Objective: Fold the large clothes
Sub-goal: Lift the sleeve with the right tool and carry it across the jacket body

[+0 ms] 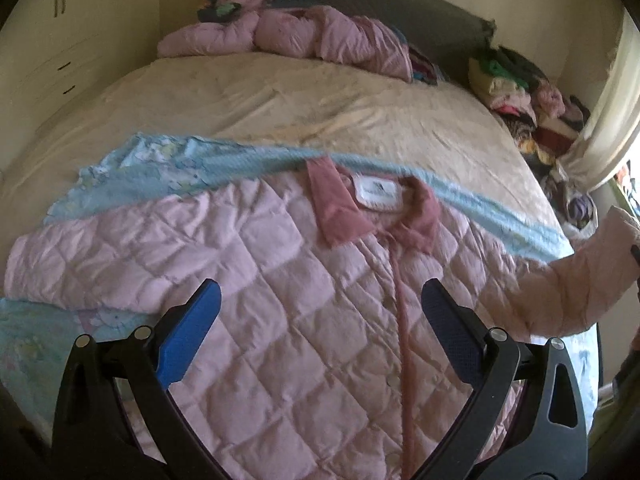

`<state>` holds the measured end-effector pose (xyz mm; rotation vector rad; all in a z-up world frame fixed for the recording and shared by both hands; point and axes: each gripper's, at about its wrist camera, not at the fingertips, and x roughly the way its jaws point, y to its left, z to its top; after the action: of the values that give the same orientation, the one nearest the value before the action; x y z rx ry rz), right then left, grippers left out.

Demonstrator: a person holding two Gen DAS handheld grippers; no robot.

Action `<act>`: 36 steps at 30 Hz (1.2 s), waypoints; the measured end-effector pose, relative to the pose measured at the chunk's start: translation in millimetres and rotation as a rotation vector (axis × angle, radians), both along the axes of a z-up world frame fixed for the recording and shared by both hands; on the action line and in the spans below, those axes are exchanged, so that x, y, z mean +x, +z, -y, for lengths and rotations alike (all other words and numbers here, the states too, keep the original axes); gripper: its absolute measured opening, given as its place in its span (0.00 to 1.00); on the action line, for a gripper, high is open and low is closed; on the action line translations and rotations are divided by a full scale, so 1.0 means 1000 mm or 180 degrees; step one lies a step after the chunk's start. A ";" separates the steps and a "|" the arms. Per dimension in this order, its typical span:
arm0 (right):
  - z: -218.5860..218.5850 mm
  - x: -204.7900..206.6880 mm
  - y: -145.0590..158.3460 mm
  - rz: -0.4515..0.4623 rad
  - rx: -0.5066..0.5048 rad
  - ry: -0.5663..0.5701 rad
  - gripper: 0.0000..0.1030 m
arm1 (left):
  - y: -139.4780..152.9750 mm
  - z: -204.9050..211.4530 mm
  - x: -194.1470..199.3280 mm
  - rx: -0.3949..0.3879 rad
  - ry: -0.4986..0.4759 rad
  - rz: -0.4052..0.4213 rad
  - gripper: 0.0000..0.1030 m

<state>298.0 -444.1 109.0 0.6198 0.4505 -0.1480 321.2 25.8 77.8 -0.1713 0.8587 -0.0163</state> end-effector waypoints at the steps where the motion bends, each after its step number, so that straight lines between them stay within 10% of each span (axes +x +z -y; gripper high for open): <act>1: -0.011 0.003 0.007 0.0023 -0.0029 0.0067 0.14 | 0.004 -0.008 0.001 -0.0037 0.0029 0.0008 0.91; 17: -0.170 0.033 0.054 0.0282 -0.0262 0.1063 0.14 | 0.021 -0.071 0.007 -0.0542 0.0114 0.0231 0.91; 36: -0.329 0.063 -0.057 -0.0285 -0.0370 0.1651 0.14 | -0.050 -0.112 0.017 -0.0782 0.0370 0.0118 0.91</act>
<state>361.5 -114.9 52.3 0.3676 0.6700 0.2910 338.4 137.7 27.5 -0.4499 0.8070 -0.0161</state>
